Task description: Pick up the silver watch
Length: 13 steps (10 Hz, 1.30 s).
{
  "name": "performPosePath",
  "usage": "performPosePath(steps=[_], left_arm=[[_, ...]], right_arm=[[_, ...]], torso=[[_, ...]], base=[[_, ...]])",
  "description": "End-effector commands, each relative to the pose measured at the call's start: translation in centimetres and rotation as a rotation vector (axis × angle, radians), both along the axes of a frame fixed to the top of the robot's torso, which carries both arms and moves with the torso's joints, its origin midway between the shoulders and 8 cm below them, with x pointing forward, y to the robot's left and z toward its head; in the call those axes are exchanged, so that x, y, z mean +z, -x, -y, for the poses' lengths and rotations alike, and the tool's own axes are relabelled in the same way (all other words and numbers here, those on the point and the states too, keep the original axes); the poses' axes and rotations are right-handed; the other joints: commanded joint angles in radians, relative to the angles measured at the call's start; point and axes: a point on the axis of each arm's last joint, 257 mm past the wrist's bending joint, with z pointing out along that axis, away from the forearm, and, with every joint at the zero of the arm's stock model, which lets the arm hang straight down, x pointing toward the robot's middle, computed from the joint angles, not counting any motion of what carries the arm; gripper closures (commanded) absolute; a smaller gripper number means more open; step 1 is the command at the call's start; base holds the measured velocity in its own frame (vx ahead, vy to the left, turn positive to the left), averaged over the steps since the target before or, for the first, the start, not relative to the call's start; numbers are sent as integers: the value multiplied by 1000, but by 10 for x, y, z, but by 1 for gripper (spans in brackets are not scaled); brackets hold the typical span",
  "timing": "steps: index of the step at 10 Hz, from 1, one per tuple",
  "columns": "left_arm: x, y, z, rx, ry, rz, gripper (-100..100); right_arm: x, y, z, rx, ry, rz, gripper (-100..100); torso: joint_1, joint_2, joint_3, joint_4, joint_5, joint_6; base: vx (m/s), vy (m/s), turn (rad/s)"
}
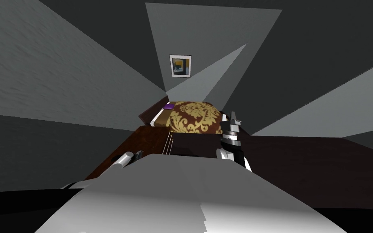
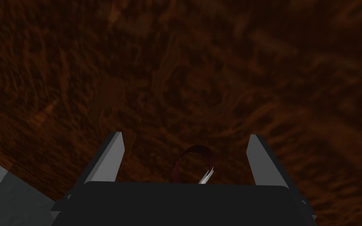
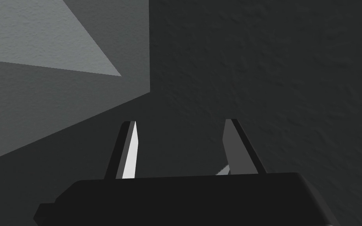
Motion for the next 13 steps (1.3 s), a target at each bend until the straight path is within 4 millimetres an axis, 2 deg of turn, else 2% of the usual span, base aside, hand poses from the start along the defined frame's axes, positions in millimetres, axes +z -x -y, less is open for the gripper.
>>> performPosePath(steps=[1,2,3,5,6,8,9,12,13], left_arm=[[-8,26,0,19,19,-44,-100],[-13,49,-1,36,33,-86,-100],[-9,36,-2,20,26,-63,-100],[-15,59,-1,42,38,-103,-100],[-12,50,-1,31,33,-87,-100],[-15,59,-1,42,38,-103,-100],[-19,72,1,49,45,-125,-100],[-18,71,2,51,46,-124,-100],[-18,71,2,50,45,-125,0]], right_arm=[[0,0,0,0,0,0,0],[0,0,0,0,0,0,0],[0,0,0,0,0,0,0],[0,0,0,0,0,0,0],[0,0,0,0,0,0,0],[0,0,0,0,0,0,0],[0,0,0,0,0,0,0],[0,0,0,0,0,0,0],[0,0,0,0,0,0,0]], torso=[[0,0,0,0,0,0],[2,-1,-1,0,0,0],[5,-3,-1,-1,1,0],[1,0,0,0,0,0],[0,2,1,0,0,-1],[-2,2,1,0,0,0],[-2,2,1,0,0,0],[0,3,1,1,0,0],[-1,2,1,1,0,0]], base=[[55,63,-80],[94,115,-85],[59,94,-32],[9,29,-7],[-2,22,0],[-1,4,-3],[-2,47,5],[-5,32,-2],[0,0,0]])
